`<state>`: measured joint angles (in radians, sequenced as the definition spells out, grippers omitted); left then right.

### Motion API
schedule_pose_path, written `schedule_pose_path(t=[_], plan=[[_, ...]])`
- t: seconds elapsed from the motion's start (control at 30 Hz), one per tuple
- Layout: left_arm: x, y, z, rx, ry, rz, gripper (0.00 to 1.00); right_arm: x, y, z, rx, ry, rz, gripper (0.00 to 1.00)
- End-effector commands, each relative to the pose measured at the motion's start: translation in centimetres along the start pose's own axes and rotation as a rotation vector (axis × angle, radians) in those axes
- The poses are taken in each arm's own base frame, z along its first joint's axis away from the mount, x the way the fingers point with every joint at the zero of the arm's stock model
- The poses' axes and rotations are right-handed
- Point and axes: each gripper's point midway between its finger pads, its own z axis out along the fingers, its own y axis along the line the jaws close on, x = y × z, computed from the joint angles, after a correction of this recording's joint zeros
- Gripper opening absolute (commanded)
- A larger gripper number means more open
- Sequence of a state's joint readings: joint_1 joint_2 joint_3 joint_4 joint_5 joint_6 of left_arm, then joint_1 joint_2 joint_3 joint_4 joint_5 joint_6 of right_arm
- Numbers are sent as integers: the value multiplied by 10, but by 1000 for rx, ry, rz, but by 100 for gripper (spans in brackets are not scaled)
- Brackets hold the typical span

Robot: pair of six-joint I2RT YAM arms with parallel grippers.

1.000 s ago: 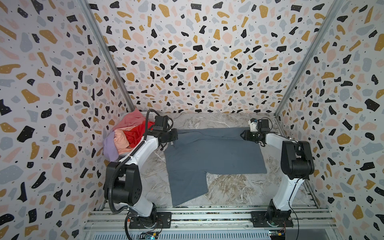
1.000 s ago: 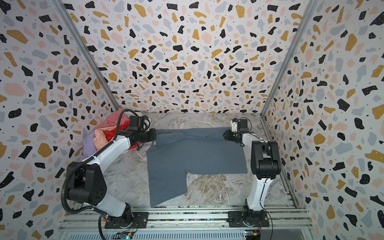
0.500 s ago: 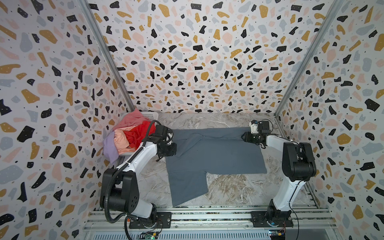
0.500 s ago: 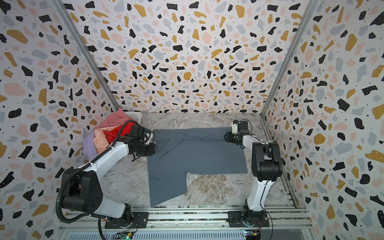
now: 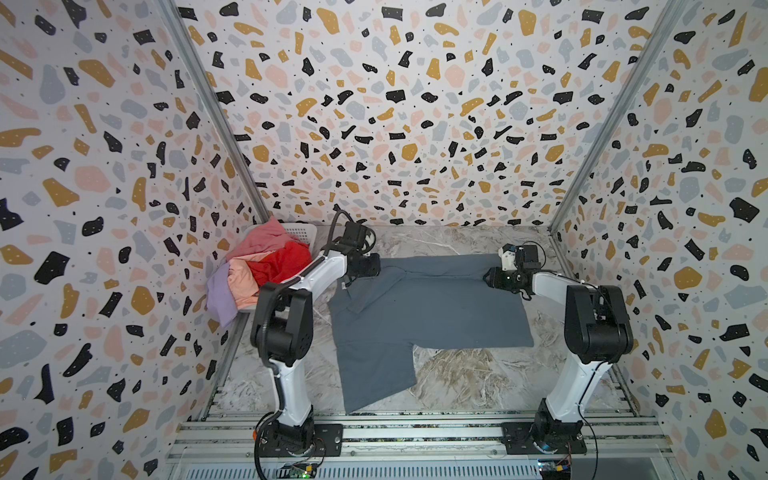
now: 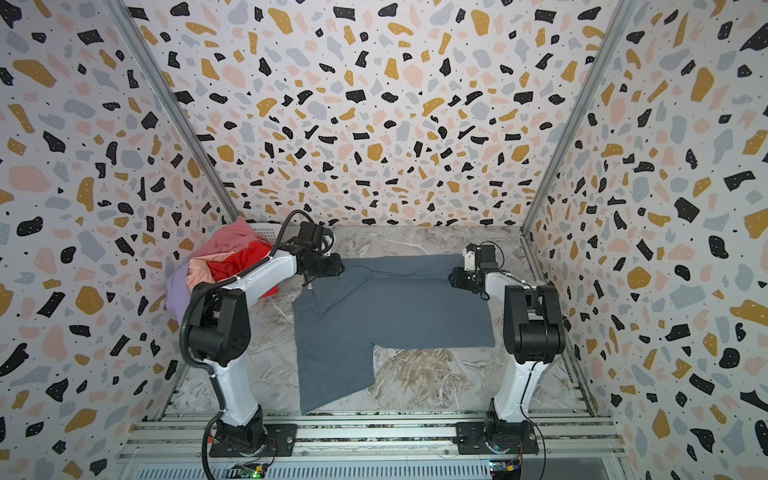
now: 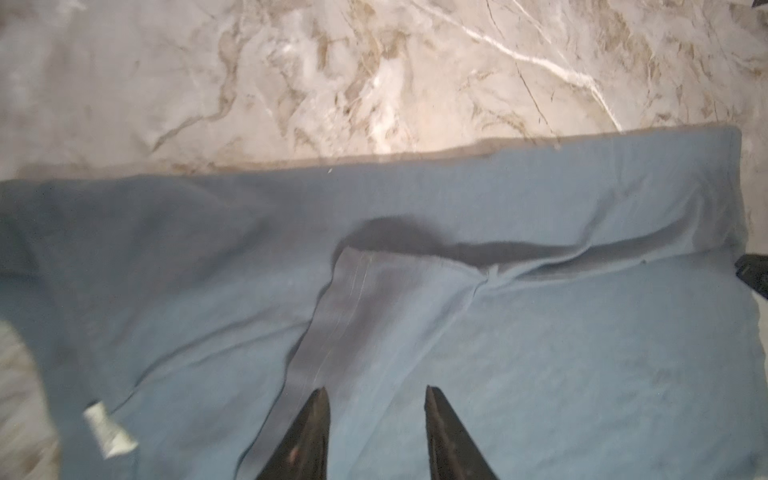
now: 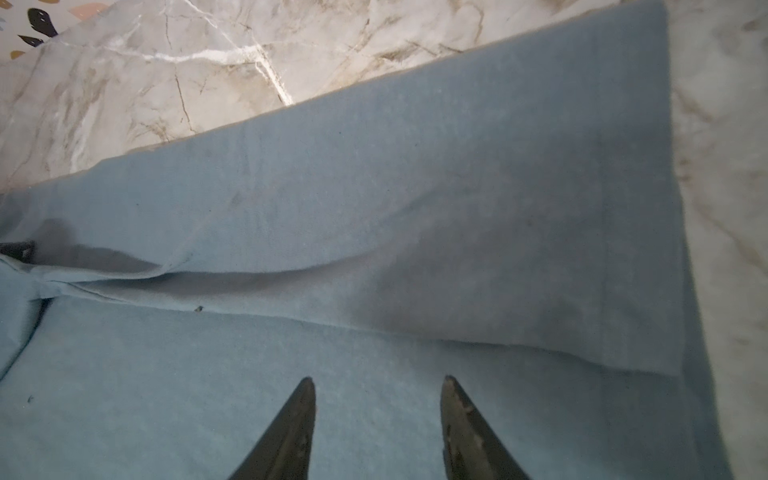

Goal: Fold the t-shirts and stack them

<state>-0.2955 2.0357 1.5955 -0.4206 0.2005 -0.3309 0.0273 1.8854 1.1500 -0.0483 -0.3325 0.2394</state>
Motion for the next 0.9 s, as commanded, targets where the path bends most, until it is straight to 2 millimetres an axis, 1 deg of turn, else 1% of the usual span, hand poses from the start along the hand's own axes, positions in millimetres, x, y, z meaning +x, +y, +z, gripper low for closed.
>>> schedule_pose_path(t=[0.0, 0.03, 0.13, 0.23, 0.33, 0.47, 0.53, 0.6, 0.63, 0.67, 0.7, 0.83, 0.87], plan=[[-23, -9, 20, 19, -61, -67, 45, -10, 5, -9, -4, -25, 0, 49], [-25, -11, 26, 17, -63, -71, 47, -11, 5, -9, -5, -23, 0, 49], [-27, -16, 45, -6, -64, -72, 57, -15, 6, -10, -6, -29, -3, 50], [-20, -15, 62, -63, -32, -62, 58, -17, 7, -8, -8, -25, -9, 50], [-8, -11, 70, -142, -15, -36, 58, -17, 6, -7, -4, -15, -15, 50], [9, -4, 78, -216, 12, -17, 55, -19, 0, -6, 23, -3, -46, 50], [13, -2, 79, -254, 19, 6, 49, -21, 0, -6, 30, 4, -64, 49], [17, -5, 78, -255, 32, 20, 35, -24, -1, -7, 36, 1, -76, 50], [17, -6, 76, -254, 30, 25, 25, -25, -1, -7, 35, -1, -78, 50], [17, -9, 73, -253, 28, 32, 18, -24, -3, -6, 37, 1, -76, 49], [16, -11, 69, -255, 23, 37, 13, -25, -3, -6, 36, -1, -78, 49], [15, -18, 48, -247, -2, 47, 0, -23, -3, -3, 26, 3, -76, 50], [15, -21, 42, -239, -8, 53, 0, -23, -3, -2, 24, 2, -76, 49]])
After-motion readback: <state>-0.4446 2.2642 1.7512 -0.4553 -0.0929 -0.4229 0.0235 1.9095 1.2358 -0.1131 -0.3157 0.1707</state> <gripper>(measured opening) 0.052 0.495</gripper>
